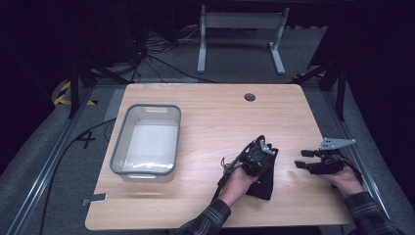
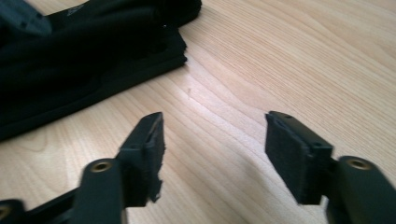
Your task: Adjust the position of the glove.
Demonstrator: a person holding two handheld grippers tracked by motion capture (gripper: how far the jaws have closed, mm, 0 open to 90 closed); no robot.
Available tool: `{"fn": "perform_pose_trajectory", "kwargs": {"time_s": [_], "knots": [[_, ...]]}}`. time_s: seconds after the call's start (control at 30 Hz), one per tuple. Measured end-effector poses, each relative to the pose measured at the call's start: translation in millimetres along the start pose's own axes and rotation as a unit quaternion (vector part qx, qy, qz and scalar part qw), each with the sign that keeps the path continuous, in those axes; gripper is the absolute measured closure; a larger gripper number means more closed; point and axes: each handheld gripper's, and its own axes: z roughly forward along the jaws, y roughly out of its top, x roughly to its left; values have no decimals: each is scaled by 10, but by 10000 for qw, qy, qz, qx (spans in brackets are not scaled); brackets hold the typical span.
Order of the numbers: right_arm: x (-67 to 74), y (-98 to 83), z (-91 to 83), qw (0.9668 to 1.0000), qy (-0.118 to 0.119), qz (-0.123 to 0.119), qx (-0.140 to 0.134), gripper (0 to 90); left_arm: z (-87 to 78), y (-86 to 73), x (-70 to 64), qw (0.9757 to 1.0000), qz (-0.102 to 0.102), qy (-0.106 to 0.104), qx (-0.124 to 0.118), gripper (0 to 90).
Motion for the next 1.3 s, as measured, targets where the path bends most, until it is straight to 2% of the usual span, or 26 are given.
{"fn": "perform_pose_trajectory", "kwargs": {"time_s": [0.07, 0.13, 0.17, 0.2, 0.27, 0.43, 0.47, 0.5, 0.57, 0.67, 0.73, 0.93, 1.07, 1.2, 1.3], "knots": [[-21, -11, 30, 10000, -81, 37, 34, 322, 87, 32, -38, 9999, 68, -56, 86, 899], [-30, -15, 39, 9999, -98, 31, 72, 312, 129, 43, -47, 9999, 71, -74, 107, 899], [-37, -19, 50, 9999, -116, 26, 89, 298, 172, 49, -55, 9998, 39, -65, 178, 899], [-37, -23, 56, 9998, -146, 33, 109, 291, 204, 52, -49, 9995, 119, -41, 288, 899], [-37, -26, 59, 9998, -151, 31, 112, 286, 251, 40, -56, 9992, 126, -19, 371, 899], [-32, -23, 61, 9999, -143, 12, 88, 276, 203, 43, -54, 9996, 123, -27, 272, 898], [-30, -20, 63, 9999, -145, 10, 84, 273, 156, 48, -72, 9998, 38, -76, 182, 897], [-30, -20, 63, 9999, -145, 10, 84, 273, 156, 48, -72, 9998, 38, -76, 182, 897], [-25, -18, 67, 9999, -141, 9, 80, 269, 80, 61, -128, 9998, 30, -173, 41, 897], [-22, -18, 76, 9998, -151, -15, 91, 266, 29, 69, -267, 9993, 120, -359, -37, 897], [-20, -18, 83, 9999, -132, -17, 105, 264, 61, 68, -336, 9988, 244, -414, 58, 897], [-18, -22, 86, 9998, -129, -28, 129, 258, 244, -19, -434, 9974, 338, -494, 395, 897], [-30, -24, 89, 9998, -133, -20, 129, 255, 253, -72, -466, 9970, 371, -383, 564, 897], [-30, -24, 87, 9998, -146, -38, 116, 253, 170, -128, -455, 9963, 474, -219, 684, 897], [-29, -23, 90, 9998, -144, -37, 121, 252, 86, -200, -426, 9960, 429, -128, 779, 898]]}}
